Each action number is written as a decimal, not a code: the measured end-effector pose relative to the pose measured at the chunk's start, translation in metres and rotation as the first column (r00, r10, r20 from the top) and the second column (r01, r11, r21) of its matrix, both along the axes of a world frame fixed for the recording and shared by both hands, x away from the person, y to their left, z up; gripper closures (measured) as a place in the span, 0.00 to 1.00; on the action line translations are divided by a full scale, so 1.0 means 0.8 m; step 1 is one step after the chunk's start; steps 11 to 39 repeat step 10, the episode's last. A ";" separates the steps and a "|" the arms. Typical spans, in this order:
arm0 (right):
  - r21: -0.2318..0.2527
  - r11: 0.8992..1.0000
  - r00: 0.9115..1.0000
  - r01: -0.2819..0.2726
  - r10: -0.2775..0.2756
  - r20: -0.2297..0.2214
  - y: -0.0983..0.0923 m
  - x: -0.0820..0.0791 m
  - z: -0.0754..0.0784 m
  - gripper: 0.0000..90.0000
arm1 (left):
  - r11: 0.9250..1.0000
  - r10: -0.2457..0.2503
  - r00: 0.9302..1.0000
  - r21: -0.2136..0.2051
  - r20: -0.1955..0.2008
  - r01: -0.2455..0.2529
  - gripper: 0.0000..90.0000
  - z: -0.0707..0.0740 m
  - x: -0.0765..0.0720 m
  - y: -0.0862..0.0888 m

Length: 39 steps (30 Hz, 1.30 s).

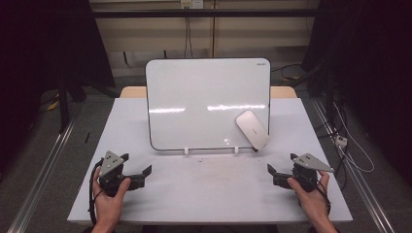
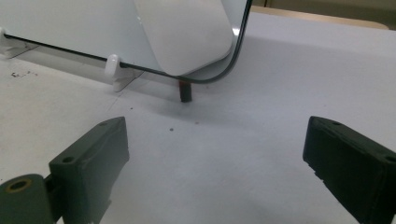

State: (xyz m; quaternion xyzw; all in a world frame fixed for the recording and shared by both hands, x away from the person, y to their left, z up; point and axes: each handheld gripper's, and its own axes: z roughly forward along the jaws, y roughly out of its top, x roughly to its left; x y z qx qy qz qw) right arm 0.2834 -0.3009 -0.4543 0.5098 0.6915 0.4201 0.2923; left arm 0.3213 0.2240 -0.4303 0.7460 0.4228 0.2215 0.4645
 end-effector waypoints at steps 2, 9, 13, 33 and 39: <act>0.004 1.000 1.000 0.007 -0.007 0.003 0.000 -0.001 0.000 0.07 | 1.000 -0.004 1.000 -0.002 -0.009 0.004 0.07 -0.001 0.000 -0.001; 0.012 1.000 1.000 0.009 -0.009 -0.009 -0.001 -0.001 -0.004 0.07 | 1.000 0.001 1.000 -0.004 -0.012 -0.001 0.07 -0.002 -0.001 -0.002; 0.009 1.000 1.000 0.007 -0.007 -0.008 -0.001 -0.001 -0.004 0.07 | 1.000 0.002 1.000 -0.001 -0.014 -0.002 0.07 -0.002 0.000 -0.002; 0.009 1.000 1.000 0.007 -0.007 -0.008 -0.001 -0.001 -0.004 0.07 | 1.000 0.002 1.000 -0.001 -0.014 -0.002 0.07 -0.002 0.000 -0.002; 0.009 1.000 1.000 0.007 -0.007 -0.008 -0.001 -0.001 -0.004 0.07 | 1.000 0.002 1.000 -0.001 -0.014 -0.002 0.07 -0.002 0.000 -0.002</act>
